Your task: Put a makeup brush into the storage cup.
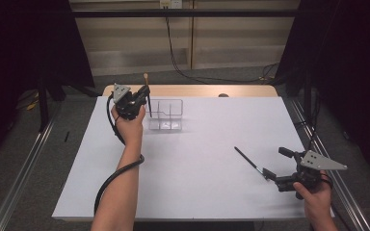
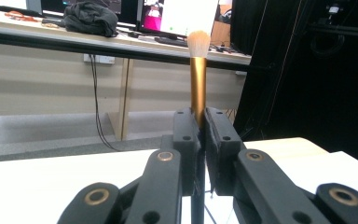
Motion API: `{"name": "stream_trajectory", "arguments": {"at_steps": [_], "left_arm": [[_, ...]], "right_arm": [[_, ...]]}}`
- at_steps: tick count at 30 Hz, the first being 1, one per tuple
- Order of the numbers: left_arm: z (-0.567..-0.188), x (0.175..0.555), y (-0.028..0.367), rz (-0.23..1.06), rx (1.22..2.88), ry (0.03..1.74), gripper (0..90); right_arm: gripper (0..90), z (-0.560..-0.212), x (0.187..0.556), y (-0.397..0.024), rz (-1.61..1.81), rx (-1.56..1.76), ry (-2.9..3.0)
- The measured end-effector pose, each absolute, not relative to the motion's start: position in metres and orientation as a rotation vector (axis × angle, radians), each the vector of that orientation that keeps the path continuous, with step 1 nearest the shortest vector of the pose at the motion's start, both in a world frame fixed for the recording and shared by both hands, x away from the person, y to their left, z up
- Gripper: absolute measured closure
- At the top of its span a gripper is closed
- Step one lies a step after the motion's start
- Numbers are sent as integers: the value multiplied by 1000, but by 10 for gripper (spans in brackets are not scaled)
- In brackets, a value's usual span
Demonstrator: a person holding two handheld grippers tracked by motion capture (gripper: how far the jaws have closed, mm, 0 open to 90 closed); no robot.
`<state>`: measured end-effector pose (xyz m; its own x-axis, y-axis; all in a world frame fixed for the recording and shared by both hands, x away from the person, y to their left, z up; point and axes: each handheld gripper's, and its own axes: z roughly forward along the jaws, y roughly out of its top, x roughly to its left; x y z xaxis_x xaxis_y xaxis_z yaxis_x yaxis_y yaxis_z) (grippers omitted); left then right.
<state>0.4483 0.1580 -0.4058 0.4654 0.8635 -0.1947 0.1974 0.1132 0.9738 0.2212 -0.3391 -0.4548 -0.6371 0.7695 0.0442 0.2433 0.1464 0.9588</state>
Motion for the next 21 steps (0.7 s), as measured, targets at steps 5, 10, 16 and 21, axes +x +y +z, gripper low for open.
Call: {"name": "stream_trajectory", "arguments": {"at_steps": [5,10,16,21], "left_arm": [[-407,448,160,633,1395,1023,834],[-405,448,161,625,1399,1020,832],[-403,448,158,580,1447,995,684],[-403,447,160,544,1445,996,503]], "right_arm": [[0,-455,221,-339,1506,963,1968],[0,-455,222,-338,1507,960,1967],[0,-455,222,-338,1507,962,1970],[0,-455,221,-338,1505,960,1974]]}}
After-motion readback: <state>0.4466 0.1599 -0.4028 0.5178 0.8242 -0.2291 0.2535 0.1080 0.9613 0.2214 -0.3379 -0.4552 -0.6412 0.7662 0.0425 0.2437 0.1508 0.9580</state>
